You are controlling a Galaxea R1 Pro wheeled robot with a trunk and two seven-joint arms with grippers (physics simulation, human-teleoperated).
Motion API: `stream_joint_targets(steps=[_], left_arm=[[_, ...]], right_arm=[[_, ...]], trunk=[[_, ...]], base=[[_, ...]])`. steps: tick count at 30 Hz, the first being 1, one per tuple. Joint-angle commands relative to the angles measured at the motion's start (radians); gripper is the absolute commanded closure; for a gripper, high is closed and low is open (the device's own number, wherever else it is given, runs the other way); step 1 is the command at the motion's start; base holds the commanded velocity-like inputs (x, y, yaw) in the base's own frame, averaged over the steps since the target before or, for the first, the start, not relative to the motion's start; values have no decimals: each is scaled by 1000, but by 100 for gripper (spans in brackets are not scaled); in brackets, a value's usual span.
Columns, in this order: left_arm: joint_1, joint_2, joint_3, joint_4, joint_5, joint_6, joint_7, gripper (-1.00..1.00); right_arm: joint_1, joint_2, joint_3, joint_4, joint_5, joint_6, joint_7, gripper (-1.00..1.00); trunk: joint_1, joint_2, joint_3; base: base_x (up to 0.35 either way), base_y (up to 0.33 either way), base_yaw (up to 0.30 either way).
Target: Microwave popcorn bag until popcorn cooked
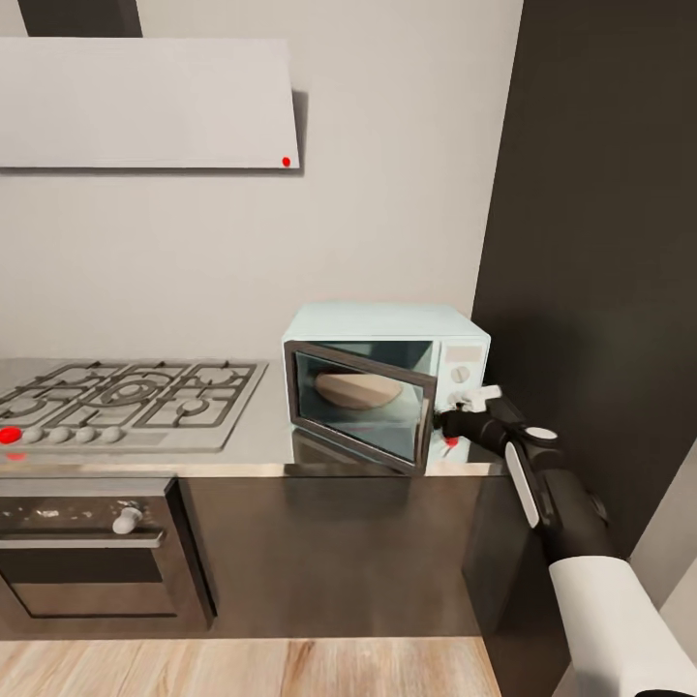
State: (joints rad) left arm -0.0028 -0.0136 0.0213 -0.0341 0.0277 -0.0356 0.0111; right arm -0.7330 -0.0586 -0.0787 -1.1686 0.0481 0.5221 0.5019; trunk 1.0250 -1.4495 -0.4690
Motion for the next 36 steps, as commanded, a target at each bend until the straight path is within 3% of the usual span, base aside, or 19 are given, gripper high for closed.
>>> stream_joint_targets(steps=[1,21,31,36], left_arm=[[0,0,1,0,3,-2,1,-100],[0,0,2,0,2,-3,1,-100],[0,0,2,0,3,-3,1,-100],[0,0,2,0,3,-3,1,-100]], right_arm=[[11,-1,-1,-2,7,4,19,-100],[21,0,0,-3,4,5,35,-100],[33,-1,29,-18,4,8,138,-100],[33,-14,32,-21,6,7,238,-100]], trunk=[[0,-1,-1],[0,-1,-1],[0,-1,-1],[0,-1,-1]], base=[[0,0,0],[-80,22,0],[0,0,0],[0,0,0]])
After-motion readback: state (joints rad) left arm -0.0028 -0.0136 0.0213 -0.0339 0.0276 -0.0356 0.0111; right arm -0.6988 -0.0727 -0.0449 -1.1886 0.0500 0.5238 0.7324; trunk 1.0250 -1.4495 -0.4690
